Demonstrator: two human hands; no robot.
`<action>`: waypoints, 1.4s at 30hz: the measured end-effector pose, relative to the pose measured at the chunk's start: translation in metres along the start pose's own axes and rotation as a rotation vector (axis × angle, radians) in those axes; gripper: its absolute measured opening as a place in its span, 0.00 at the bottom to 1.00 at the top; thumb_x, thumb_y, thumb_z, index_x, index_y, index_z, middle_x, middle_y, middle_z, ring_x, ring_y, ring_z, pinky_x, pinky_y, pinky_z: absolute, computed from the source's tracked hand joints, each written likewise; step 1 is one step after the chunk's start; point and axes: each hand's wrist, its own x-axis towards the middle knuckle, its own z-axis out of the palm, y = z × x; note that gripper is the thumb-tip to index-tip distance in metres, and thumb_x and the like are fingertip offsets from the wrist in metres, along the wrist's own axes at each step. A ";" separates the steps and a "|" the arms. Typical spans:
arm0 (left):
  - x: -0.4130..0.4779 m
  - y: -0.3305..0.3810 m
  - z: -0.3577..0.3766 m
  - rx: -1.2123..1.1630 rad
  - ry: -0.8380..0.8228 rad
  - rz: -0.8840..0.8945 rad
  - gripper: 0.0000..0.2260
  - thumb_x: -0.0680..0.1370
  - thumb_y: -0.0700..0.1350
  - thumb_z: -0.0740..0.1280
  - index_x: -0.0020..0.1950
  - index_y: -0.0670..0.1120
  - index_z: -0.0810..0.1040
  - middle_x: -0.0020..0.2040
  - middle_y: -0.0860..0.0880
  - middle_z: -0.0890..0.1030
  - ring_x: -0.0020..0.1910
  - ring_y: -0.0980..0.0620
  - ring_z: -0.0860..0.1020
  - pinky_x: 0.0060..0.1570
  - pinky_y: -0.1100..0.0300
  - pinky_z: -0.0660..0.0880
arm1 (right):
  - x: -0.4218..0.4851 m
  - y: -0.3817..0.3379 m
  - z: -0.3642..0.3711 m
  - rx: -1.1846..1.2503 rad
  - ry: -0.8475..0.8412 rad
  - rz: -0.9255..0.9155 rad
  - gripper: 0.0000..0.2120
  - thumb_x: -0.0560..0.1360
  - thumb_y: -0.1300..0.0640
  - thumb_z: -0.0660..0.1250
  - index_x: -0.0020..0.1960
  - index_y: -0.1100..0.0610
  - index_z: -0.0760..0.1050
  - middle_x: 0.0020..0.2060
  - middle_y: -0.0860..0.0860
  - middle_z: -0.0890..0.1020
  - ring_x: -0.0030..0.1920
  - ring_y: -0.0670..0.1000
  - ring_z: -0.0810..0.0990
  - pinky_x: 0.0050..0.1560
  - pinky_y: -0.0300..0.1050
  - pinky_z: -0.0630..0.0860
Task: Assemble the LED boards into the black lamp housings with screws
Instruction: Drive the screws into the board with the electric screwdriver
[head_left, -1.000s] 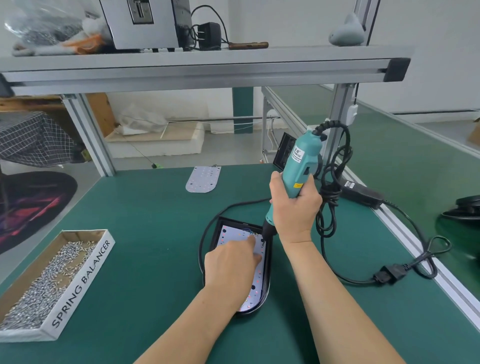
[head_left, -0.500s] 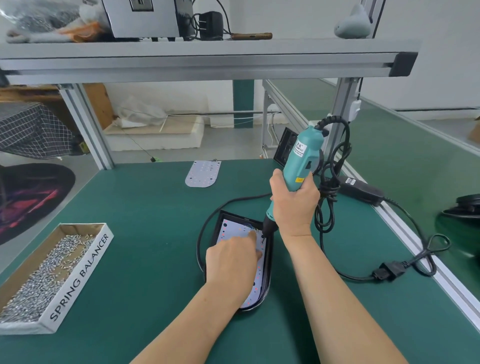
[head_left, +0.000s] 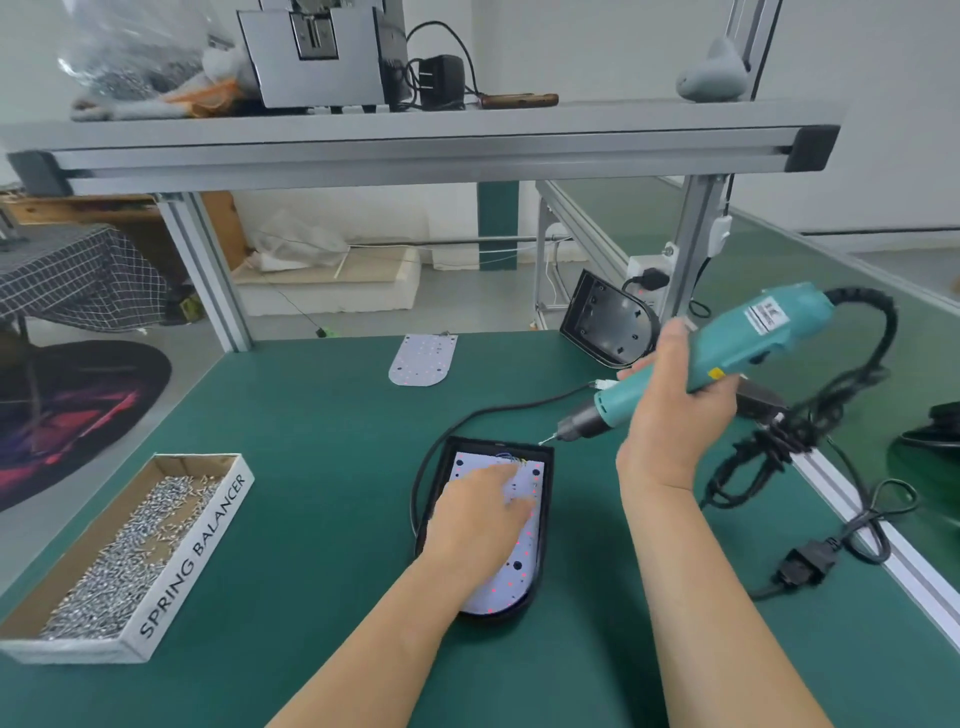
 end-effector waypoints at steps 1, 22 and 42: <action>0.001 -0.002 -0.005 -0.262 -0.020 -0.081 0.18 0.81 0.45 0.63 0.72 0.51 0.74 0.52 0.46 0.82 0.42 0.52 0.79 0.43 0.64 0.74 | -0.002 0.001 -0.003 0.024 0.012 0.046 0.13 0.74 0.48 0.72 0.51 0.54 0.74 0.35 0.57 0.77 0.34 0.55 0.77 0.36 0.46 0.79; -0.035 -0.022 -0.027 -1.506 -0.132 -0.277 0.04 0.79 0.29 0.65 0.46 0.35 0.77 0.47 0.36 0.85 0.45 0.44 0.87 0.42 0.64 0.82 | -0.070 -0.019 -0.017 0.006 0.068 0.116 0.09 0.73 0.50 0.71 0.47 0.51 0.72 0.28 0.47 0.79 0.28 0.51 0.80 0.33 0.39 0.76; -0.046 -0.031 -0.030 -1.453 -0.224 -0.257 0.05 0.80 0.32 0.65 0.51 0.32 0.79 0.42 0.37 0.85 0.41 0.45 0.87 0.37 0.65 0.81 | -0.080 -0.024 -0.017 -0.012 0.099 0.094 0.11 0.74 0.50 0.71 0.46 0.54 0.71 0.30 0.49 0.78 0.30 0.52 0.81 0.34 0.38 0.76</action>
